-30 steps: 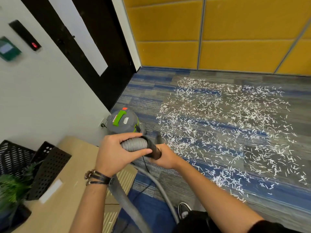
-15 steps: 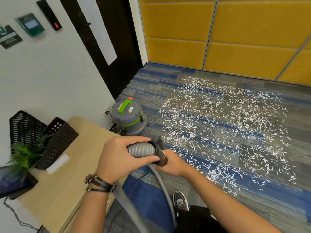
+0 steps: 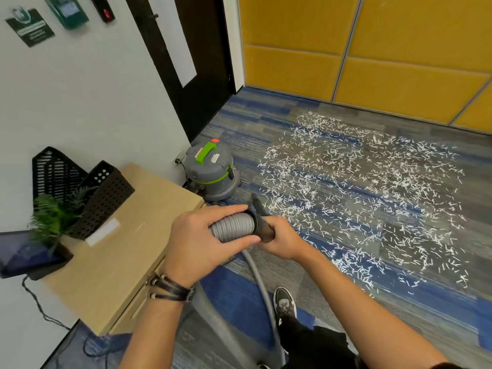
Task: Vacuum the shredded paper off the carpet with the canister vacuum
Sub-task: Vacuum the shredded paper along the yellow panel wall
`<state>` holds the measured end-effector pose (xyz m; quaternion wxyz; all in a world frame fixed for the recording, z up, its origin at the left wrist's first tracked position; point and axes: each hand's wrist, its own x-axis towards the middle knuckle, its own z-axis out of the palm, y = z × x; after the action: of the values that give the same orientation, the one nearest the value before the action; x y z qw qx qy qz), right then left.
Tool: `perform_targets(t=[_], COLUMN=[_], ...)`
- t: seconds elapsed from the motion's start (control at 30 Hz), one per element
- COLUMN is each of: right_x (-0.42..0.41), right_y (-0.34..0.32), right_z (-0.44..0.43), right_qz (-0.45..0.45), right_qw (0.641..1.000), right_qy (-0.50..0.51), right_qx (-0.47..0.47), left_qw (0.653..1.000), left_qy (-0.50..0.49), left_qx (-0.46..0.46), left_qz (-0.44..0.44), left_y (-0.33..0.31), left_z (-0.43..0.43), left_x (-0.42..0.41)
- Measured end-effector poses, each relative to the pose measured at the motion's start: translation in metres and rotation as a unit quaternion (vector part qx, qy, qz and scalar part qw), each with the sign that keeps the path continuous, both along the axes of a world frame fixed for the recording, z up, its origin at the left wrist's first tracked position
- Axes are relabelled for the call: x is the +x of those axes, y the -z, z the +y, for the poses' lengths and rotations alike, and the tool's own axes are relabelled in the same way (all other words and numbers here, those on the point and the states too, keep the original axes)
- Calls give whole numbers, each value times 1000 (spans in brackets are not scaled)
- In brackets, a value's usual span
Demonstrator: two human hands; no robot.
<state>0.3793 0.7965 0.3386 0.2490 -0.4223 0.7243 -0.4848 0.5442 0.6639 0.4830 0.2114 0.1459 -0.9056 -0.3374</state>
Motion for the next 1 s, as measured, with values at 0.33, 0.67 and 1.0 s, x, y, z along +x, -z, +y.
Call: perform_targets(t=[0.33, 0.67, 1.0], right_x=[-56, -32, 8], right_y=[34, 31, 20], right_z=[-34, -5, 28], right_qz=[-33, -113, -102], right_qw=[996, 993, 994], right_qy=[-7, 38, 33], right_qx=[82, -7, 16], left_qw=[995, 994, 992], left_qy=[-26, 70, 105], left_qx=[49, 83, 67], left_qz=[-78, -32, -23], left_y=[38, -8, -25], left_z=[-32, -22, 2], left_x=[-63, -77, -38])
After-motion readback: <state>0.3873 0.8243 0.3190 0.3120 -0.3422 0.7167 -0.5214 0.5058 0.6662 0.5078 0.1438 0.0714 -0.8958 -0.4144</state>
